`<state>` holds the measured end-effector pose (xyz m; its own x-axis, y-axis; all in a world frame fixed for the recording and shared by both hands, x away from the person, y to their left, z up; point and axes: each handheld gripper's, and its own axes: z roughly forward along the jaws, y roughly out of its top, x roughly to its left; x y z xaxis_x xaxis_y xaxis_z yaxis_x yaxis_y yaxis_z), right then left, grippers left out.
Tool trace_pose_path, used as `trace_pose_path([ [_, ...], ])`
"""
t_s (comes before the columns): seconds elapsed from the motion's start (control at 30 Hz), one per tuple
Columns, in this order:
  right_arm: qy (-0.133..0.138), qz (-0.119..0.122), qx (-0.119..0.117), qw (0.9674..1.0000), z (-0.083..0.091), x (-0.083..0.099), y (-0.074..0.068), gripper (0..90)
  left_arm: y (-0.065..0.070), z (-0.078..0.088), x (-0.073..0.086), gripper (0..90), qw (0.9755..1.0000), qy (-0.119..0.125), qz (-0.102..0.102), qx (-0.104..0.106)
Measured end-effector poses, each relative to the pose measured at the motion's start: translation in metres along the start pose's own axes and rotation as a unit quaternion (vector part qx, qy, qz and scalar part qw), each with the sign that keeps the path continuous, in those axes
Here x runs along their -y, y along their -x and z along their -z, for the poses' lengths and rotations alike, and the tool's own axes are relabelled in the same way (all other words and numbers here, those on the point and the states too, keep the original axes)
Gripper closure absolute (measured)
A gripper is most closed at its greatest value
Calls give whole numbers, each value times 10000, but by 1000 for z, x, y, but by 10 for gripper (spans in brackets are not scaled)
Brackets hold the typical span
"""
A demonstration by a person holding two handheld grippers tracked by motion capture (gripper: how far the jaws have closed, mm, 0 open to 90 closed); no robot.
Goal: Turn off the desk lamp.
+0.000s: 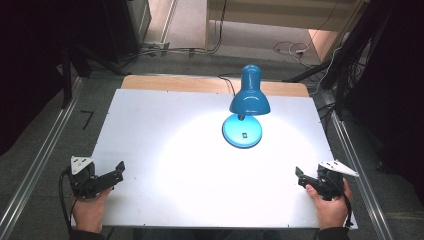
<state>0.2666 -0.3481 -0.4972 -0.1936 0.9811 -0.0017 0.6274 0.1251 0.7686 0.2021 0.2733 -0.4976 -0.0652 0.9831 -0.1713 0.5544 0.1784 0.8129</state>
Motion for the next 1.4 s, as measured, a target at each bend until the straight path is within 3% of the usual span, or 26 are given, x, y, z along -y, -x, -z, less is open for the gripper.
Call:
trace_pose_path([
  [0.47,16,-98,-338,9994,-3,-8,-5,161,-1,1,1,20,10000,-8,26,-30],
  [1.1,-89,256,-552,9981,-11,-25,-27,168,-1,3,1,20,10000,16,32,-10],
  [1.4,-80,309,-639,9974,-17,-30,-38,171,-2,3,1,20,10000,18,32,-7],
])
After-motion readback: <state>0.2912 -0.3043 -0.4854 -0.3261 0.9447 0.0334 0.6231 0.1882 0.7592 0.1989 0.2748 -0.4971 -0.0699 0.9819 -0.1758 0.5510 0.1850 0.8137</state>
